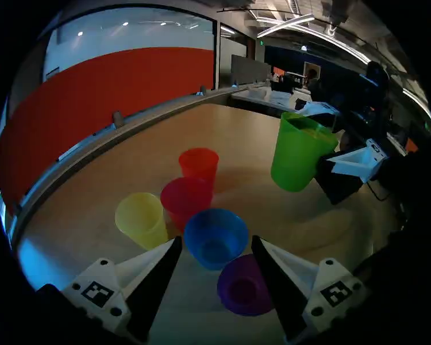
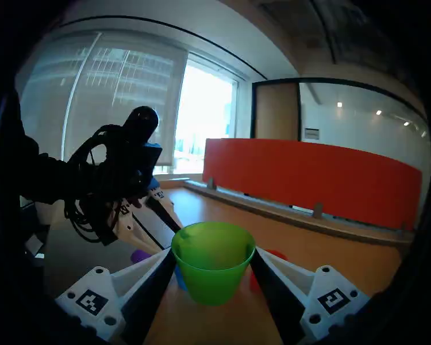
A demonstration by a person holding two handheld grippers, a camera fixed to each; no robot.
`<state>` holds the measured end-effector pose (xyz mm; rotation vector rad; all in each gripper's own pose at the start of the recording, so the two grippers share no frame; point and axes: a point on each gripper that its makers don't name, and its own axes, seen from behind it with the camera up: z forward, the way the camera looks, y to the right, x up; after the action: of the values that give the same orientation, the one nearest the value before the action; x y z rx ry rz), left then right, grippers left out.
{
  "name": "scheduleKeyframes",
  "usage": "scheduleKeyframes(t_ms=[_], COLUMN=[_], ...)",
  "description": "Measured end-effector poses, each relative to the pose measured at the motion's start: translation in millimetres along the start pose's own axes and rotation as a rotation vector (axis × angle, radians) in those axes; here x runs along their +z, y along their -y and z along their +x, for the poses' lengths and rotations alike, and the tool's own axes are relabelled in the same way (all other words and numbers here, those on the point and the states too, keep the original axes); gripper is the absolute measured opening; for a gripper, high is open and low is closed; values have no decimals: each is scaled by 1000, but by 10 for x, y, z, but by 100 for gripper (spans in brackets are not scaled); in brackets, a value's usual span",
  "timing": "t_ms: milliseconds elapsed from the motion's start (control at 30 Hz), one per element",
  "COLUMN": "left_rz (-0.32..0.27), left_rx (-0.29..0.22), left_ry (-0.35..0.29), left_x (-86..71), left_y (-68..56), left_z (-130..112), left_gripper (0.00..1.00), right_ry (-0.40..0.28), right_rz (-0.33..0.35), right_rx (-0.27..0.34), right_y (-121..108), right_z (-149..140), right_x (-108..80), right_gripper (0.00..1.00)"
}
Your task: Pour water
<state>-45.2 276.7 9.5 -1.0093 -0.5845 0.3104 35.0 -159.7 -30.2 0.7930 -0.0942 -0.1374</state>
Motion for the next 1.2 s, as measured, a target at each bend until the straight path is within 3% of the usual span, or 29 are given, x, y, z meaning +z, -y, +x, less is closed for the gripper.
scheduleKeyframes(t_ms=[1200], left_rz=[12], left_rx=[-12], left_ry=[104], left_x=[208], left_y=[25], left_z=[-74], left_gripper=[90], right_ry=[1], right_rz=[2], right_rx=[-11], right_y=[-59], right_z=[-51], right_x=[-32], right_gripper=[91])
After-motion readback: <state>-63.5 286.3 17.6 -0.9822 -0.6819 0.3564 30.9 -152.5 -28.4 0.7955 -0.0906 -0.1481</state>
